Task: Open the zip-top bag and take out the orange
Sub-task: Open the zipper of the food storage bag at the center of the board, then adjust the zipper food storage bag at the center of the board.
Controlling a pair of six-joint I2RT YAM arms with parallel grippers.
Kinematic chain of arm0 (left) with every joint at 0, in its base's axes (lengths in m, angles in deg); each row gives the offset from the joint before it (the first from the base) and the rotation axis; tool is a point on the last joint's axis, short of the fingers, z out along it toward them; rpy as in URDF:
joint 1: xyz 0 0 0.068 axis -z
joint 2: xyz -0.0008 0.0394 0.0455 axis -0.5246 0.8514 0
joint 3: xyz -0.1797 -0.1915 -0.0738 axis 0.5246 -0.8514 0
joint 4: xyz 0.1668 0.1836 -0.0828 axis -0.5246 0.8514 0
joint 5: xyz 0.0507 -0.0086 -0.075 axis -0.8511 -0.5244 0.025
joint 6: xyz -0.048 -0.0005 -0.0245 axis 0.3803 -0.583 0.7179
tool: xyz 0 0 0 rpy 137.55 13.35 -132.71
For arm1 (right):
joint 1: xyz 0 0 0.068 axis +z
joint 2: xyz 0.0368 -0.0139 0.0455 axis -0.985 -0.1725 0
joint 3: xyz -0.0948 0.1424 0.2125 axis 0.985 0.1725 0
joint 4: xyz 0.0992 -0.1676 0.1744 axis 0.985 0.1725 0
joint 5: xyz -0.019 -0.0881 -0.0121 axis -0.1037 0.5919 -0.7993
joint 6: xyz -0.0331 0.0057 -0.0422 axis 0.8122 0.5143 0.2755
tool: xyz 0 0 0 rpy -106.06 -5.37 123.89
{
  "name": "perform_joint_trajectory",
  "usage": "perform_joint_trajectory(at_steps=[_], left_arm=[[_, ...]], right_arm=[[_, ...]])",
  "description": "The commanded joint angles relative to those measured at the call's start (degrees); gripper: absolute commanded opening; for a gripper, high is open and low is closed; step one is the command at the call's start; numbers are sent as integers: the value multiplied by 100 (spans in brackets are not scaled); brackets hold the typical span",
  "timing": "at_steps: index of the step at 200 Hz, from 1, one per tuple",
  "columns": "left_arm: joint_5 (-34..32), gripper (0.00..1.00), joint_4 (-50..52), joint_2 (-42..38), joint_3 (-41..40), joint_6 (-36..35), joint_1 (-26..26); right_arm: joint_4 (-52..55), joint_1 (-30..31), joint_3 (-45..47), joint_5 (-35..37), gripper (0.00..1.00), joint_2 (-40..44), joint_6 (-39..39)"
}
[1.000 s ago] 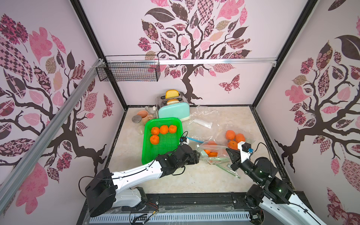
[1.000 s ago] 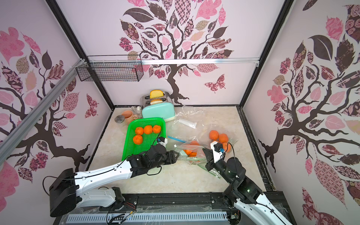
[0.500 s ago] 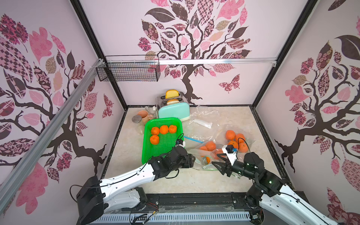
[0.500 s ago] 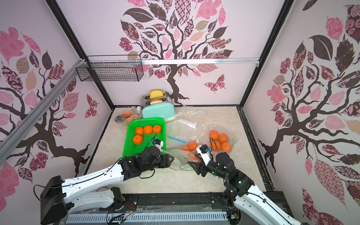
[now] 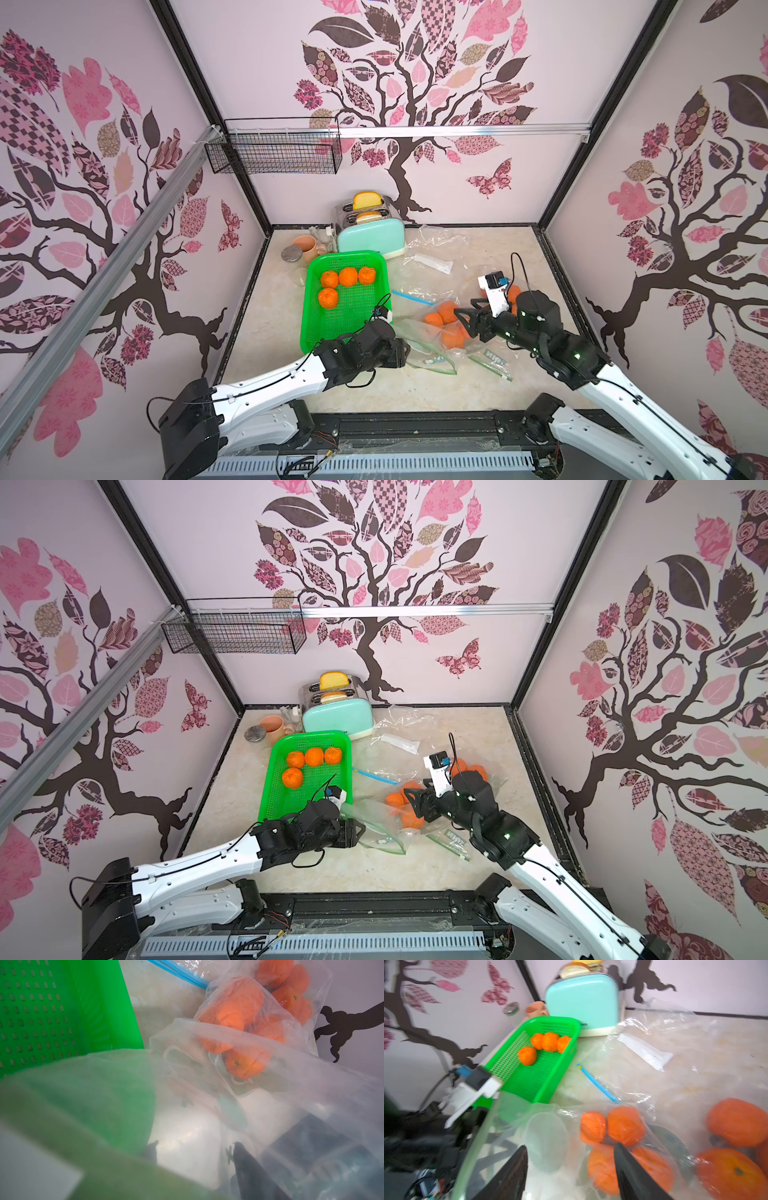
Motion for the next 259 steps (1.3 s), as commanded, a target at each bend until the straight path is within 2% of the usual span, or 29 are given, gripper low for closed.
perform_joint_trajectory(at_steps=[1,10,33,48,64,86,108,128,153,205,259], left_arm=[[-59,62,164,-46,77,-207,-35],[-75,62,158,-62,79,-243,-34],[-86,62,218,-51,147,-319,-34],[-112,61,243,-38,175,-392,-34],[-132,61,316,-14,232,-469,-34],[-115,61,349,6,269,-529,-34],[-91,61,311,31,292,-578,-34],[-125,61,348,82,361,-620,-34],[-104,61,335,125,397,-623,-34],[-22,62,372,94,368,-594,-34],[-8,65,534,-108,393,-650,-34]], right_arm=[[357,-704,-217,99,66,-632,-385],[447,-894,-335,26,65,-1049,-453],[677,-919,-578,574,65,-2071,-375],[651,-931,-629,454,68,-2590,-284],[572,-942,-595,68,71,-2942,-167],[471,-937,-443,169,75,-3228,-40],[497,-931,-399,137,73,-3436,-29],[566,-936,-435,-166,64,-3612,15],[634,-932,-436,-385,47,-3717,18],[452,-931,-327,-370,0,-3377,55],[428,-931,-215,143,0,-2257,-91]])
